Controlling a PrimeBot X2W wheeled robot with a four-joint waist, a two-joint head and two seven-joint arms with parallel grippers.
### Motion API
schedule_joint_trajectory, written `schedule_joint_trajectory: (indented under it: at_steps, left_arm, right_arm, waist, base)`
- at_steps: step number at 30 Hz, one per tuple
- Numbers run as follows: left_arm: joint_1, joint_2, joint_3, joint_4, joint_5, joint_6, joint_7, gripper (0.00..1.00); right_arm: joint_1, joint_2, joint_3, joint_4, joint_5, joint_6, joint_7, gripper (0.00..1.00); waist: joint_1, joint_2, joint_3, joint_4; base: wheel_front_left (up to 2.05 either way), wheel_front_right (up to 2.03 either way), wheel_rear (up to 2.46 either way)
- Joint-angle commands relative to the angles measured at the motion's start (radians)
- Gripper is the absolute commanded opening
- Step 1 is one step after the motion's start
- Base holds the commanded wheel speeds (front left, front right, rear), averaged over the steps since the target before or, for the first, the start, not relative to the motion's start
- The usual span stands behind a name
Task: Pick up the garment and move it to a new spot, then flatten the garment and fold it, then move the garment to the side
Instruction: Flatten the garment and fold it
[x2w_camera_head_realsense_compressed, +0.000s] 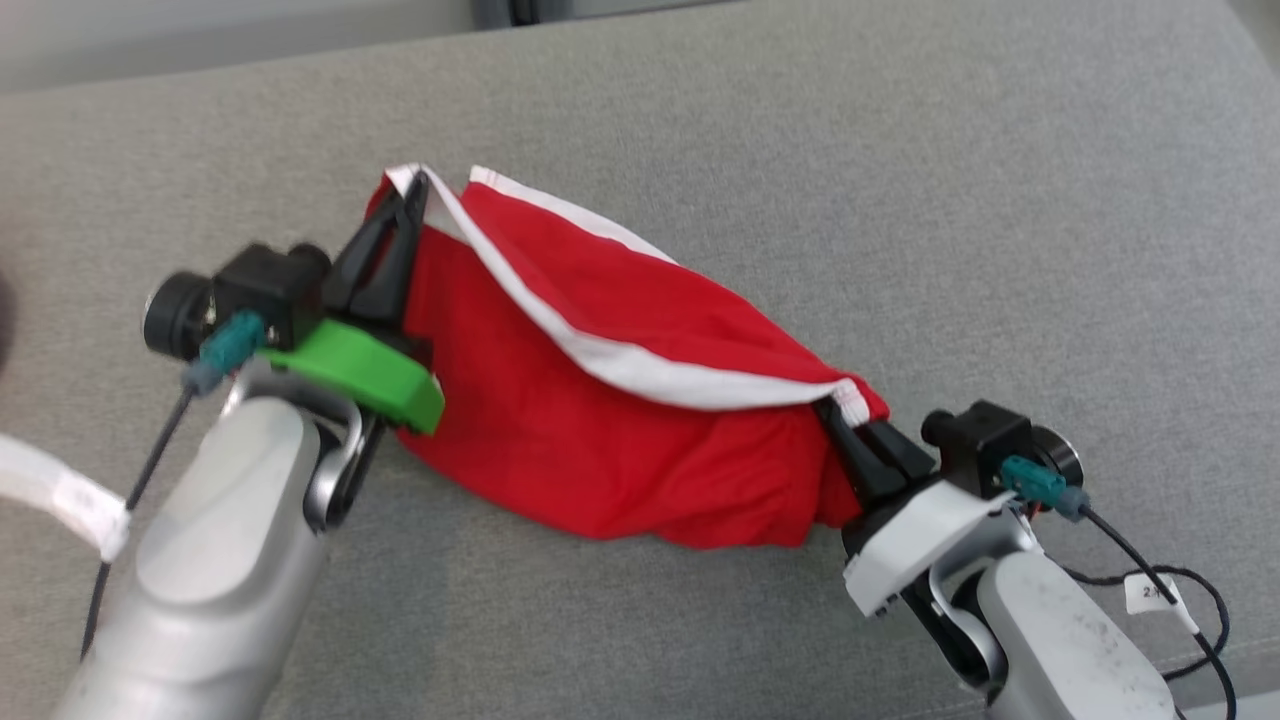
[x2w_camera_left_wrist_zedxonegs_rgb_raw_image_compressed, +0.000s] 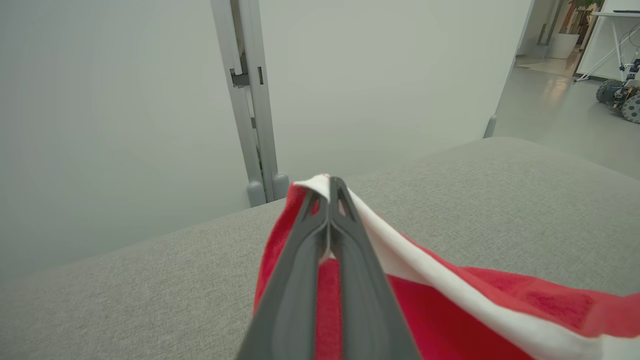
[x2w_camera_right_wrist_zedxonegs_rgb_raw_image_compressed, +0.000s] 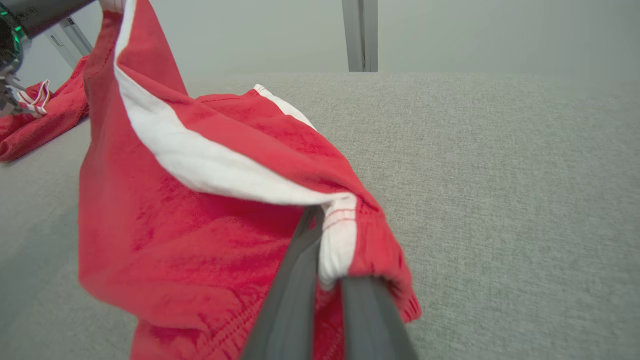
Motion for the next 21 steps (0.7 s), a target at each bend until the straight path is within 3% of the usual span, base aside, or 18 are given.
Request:
schedule_joint_trajectory:
  at_steps: [1, 7, 17, 18, 19, 20, 21]
  left_arm:
    - [-0.056, 0.000, -0.012, 0.041, -0.015, -0.003, -0.005, 0.00]
    - [-0.201, -0.005, -0.047, 0.188, -0.028, -0.003, -0.005, 0.00]
    - [-0.313, -0.019, -0.105, 0.360, -0.039, -0.003, -0.005, 0.00]
    - [-0.317, -0.022, -0.108, 0.370, -0.040, -0.003, -0.005, 0.00]
    - [-0.319, -0.025, -0.110, 0.378, -0.041, -0.003, -0.005, 0.09]
    - [-0.321, -0.028, -0.113, 0.387, -0.044, -0.003, -0.005, 0.34]
    - [-0.320, -0.031, -0.116, 0.401, -0.048, -0.003, -0.005, 0.70]
  right_arm:
    - [-0.031, 0.011, -0.005, 0.020, 0.013, -0.001, -0.014, 0.00]
    - [-0.118, 0.037, -0.007, 0.103, 0.021, -0.001, -0.057, 0.00]
    - [-0.183, 0.061, -0.017, 0.209, 0.034, -0.001, -0.098, 0.00]
    - [-0.184, 0.063, -0.021, 0.216, 0.034, -0.001, -0.102, 0.08]
    - [-0.184, 0.064, -0.023, 0.219, 0.036, -0.001, -0.106, 0.26]
    - [-0.181, 0.066, -0.025, 0.219, 0.037, -0.001, -0.108, 0.50]
    - [-0.178, 0.068, -0.026, 0.217, 0.037, -0.001, -0.112, 1.00]
  waist:
    - [0.0001, -0.0001, 0.092, -0.040]
    - [0.0001, -0.0001, 0.150, -0.064]
    - [0.0001, -0.0001, 0.169, -0.083]
    - [0.0001, -0.0001, 0.168, -0.084]
    - [0.0001, -0.0001, 0.166, -0.084]
    - [0.0001, -0.0001, 0.164, -0.085]
    - [0.0001, -0.0001, 0.160, -0.085]
  base:
    - [0.00, 0.00, 0.00]
    - [0.00, 0.00, 0.00]
    - [0.00, 0.00, 0.00]
    - [0.00, 0.00, 0.00]
    - [0.00, 0.00, 0.00]
    - [0.00, 0.00, 0.00]
    - [0.00, 0.00, 0.00]
